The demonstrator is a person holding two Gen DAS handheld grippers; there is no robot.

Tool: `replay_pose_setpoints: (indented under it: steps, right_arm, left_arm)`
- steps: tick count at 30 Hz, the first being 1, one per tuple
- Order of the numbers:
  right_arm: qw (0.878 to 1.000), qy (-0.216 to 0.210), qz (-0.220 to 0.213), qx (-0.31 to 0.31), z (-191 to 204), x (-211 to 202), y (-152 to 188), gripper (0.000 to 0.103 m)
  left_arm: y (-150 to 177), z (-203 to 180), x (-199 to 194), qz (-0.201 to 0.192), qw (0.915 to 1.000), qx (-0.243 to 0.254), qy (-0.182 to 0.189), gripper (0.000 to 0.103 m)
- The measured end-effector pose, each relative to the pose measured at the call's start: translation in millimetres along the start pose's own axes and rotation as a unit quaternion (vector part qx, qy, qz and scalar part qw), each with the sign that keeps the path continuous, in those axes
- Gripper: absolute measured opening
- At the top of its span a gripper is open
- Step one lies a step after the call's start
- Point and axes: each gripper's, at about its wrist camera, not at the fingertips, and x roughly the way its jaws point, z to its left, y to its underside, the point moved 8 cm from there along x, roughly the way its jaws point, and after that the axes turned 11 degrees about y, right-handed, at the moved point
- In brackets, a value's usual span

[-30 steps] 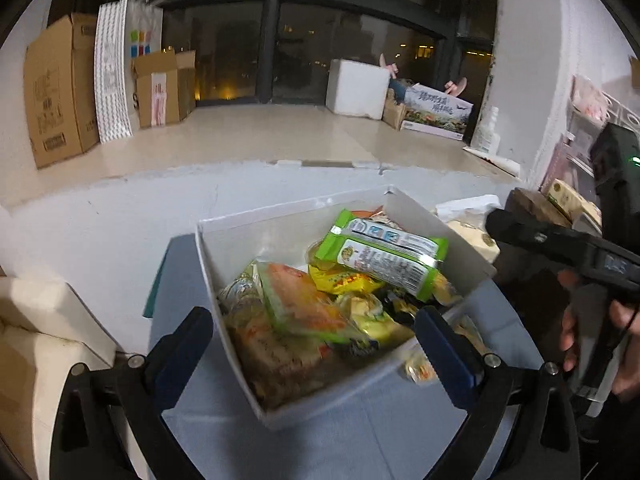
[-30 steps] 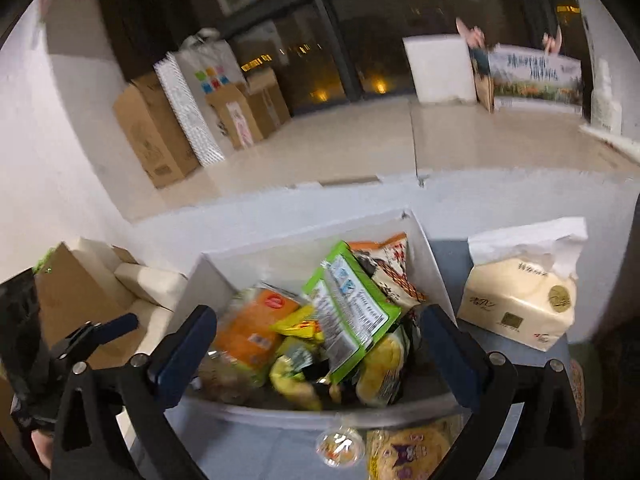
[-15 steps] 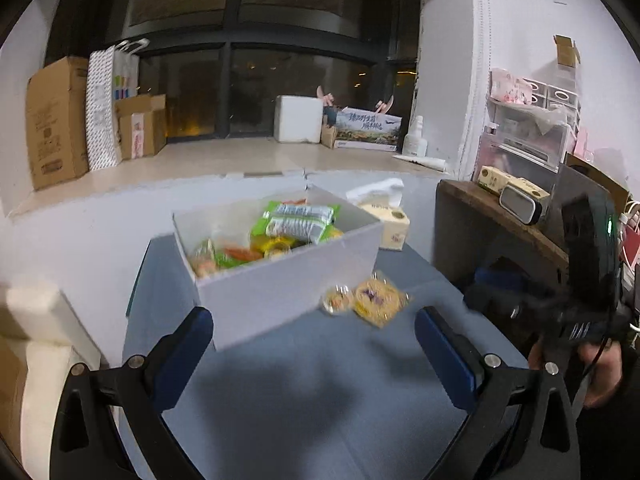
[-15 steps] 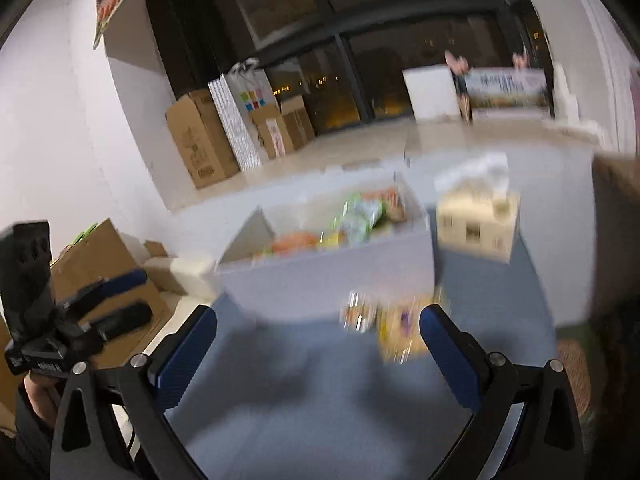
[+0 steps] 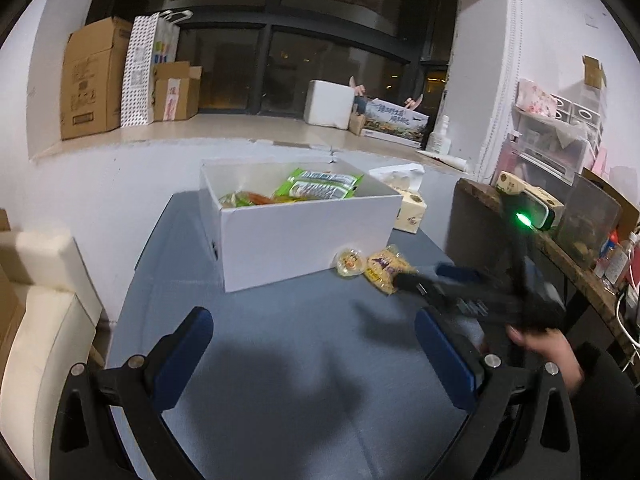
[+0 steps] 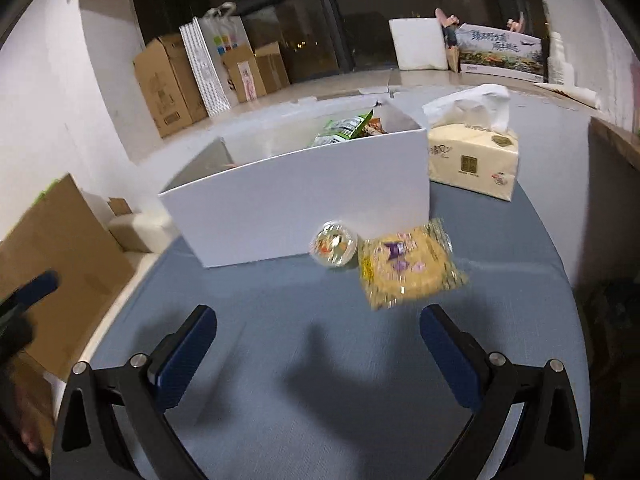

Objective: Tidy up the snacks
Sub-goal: 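Grasp the last jelly cup with the right gripper while the left grasps the round yellow bread packet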

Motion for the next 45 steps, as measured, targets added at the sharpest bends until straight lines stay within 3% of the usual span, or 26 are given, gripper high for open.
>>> replay_pose_setpoints:
  steps: [6, 13, 15, 16, 24, 32, 35, 40, 45]
  right_arm:
    - [0.997, 0.037, 0.030, -0.068, 17.7, 63.0, -23.8, 0.103]
    - [0.991, 0.064, 0.072, -0.091, 23.0, 114.1, -19.4, 0.102]
    - [0.989, 0.081, 0.068, -0.103, 22.1, 116.0, -19.1, 0.080]
    - [0.989, 0.083, 0.066, -0.106, 22.2, 114.5, -20.0, 0.054]
    - [0.996, 0.036, 0.042, -0.075, 11.7, 71.3, -16.0, 0.051]
    - [1.000, 0.011, 0.017, 0.013, -39.0, -28.7, 12.8, 0.051]
    - [0.999, 0.030, -0.006, 0.023, -60.7, -64.0, 29.2, 0.051]
    - [0.996, 0.056, -0.020, 0.059, -94.8, -95.1, 48.6, 0.051]
    - [0.994, 0.066, -0.028, 0.078, -120.7, -104.9, 53.8, 0.051]
  left_arm:
    - [6.1, 7.7, -2.8, 0.001, 0.9999, -0.008, -0.009, 0.103]
    - [14.9, 13.2, -0.2, 0.009, 0.9998, -0.016, -0.013, 0.103]
    - [17.5, 15.1, 1.5, 0.013, 0.9996, -0.018, -0.015, 0.103]
    - [17.7, 16.3, 2.0, 0.014, 0.9996, -0.020, -0.016, 0.103]
    - [18.5, 7.5, 19.2, 0.032, 0.9995, -0.003, -0.005, 0.103]
    - [14.9, -30.4, 77.7, 0.070, 0.9966, 0.035, 0.027, 0.103]
    - [13.1, -51.8, 112.1, 0.093, 0.9931, 0.051, 0.050, 0.103]
    - [10.8, -73.5, 172.6, 0.133, 0.9888, 0.049, 0.047, 0.103]
    - [-2.1, -89.1, 234.7, 0.157, 0.9855, 0.064, 0.009, 0.103]
